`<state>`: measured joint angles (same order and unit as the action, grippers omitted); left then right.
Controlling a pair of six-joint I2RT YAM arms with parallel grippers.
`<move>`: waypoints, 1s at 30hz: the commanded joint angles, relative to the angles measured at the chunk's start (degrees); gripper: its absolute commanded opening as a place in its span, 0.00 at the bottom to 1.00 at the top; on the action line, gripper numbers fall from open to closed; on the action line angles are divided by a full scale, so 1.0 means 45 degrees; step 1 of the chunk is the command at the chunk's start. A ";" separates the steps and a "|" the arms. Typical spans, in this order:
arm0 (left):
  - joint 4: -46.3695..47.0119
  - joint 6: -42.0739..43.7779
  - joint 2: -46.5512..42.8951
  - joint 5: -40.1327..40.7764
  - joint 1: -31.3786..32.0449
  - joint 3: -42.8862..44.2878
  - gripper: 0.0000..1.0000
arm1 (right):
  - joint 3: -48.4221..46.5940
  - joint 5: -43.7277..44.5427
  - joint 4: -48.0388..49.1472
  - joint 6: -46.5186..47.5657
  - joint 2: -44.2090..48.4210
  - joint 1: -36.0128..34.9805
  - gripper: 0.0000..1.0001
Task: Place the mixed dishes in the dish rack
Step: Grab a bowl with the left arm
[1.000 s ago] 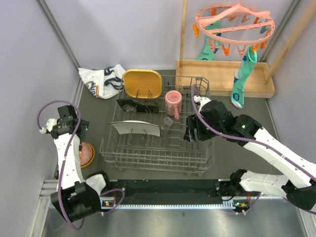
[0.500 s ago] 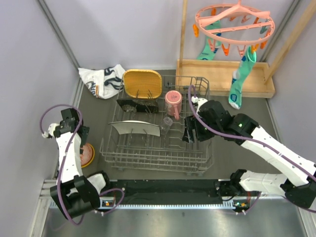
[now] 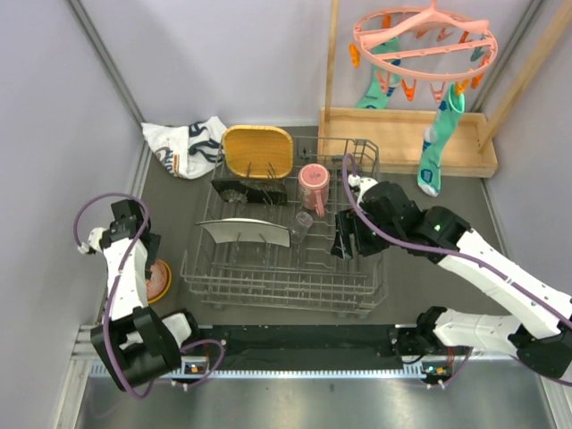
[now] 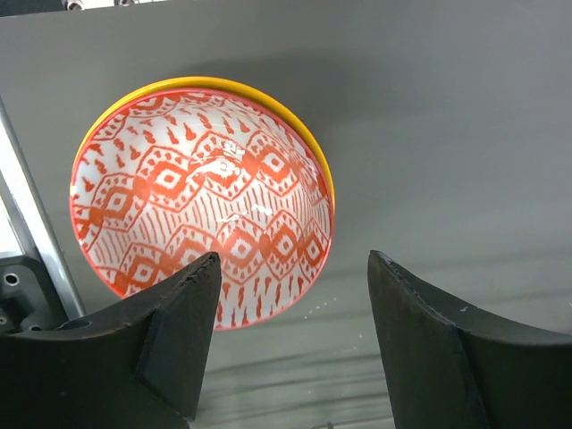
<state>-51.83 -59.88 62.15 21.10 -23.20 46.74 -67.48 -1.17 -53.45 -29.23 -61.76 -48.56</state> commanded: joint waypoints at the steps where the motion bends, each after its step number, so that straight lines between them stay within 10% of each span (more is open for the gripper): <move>1: 0.0932 -0.0034 0.0427 0.0115 -0.0137 -0.0191 0.71 | -0.0277 0.0162 -0.0036 -0.0105 0.0423 0.0028 0.71; 30: 0.2613 0.0025 0.1599 -0.0119 -0.0352 -0.0816 0.55 | -0.0590 -0.0033 0.0335 -0.0164 -0.0163 0.0028 0.71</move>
<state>-41.91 -59.86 69.43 20.40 -24.10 44.01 -67.64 -1.28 -53.41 -29.67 -62.46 -48.53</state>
